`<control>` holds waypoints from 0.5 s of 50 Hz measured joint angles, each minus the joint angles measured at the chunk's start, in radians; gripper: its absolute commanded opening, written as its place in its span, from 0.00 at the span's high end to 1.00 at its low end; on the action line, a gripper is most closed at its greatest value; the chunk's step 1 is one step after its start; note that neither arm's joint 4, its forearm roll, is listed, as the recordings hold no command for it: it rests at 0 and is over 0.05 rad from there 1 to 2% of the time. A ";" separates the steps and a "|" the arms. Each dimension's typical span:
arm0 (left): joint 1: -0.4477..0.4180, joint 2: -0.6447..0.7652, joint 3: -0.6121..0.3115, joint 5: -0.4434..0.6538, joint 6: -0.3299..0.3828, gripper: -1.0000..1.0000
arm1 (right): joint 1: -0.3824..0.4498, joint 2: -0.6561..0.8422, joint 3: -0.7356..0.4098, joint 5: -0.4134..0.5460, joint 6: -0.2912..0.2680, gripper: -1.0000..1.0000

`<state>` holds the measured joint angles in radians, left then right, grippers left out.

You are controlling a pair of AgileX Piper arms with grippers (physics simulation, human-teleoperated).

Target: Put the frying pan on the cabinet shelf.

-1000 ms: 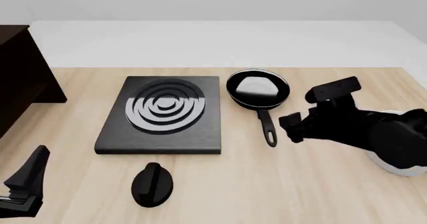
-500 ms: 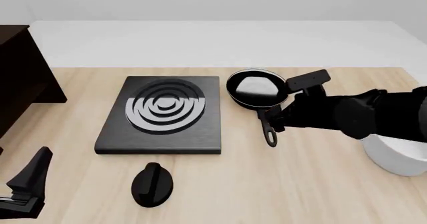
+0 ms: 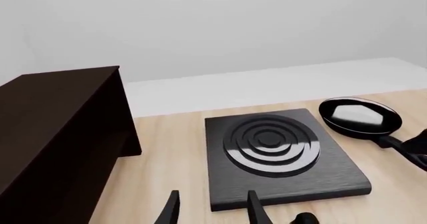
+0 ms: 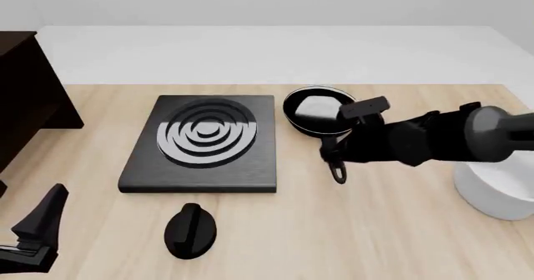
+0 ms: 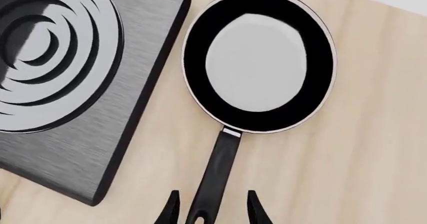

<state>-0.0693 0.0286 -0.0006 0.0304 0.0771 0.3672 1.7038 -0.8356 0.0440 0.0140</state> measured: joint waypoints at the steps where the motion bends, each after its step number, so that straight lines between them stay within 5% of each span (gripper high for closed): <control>1: 0.000 0.000 0.000 0.000 0.000 0.00 | 0.000 0.005 -0.001 -0.001 0.004 0.00; 25: -0.003 0.009 0.000 -0.002 0.005 0.00 | 0.002 0.088 0.015 -0.043 0.084 0.00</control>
<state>-0.0726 0.0375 -0.0006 0.0289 0.0817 0.3692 1.7913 -0.8208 0.0013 0.0976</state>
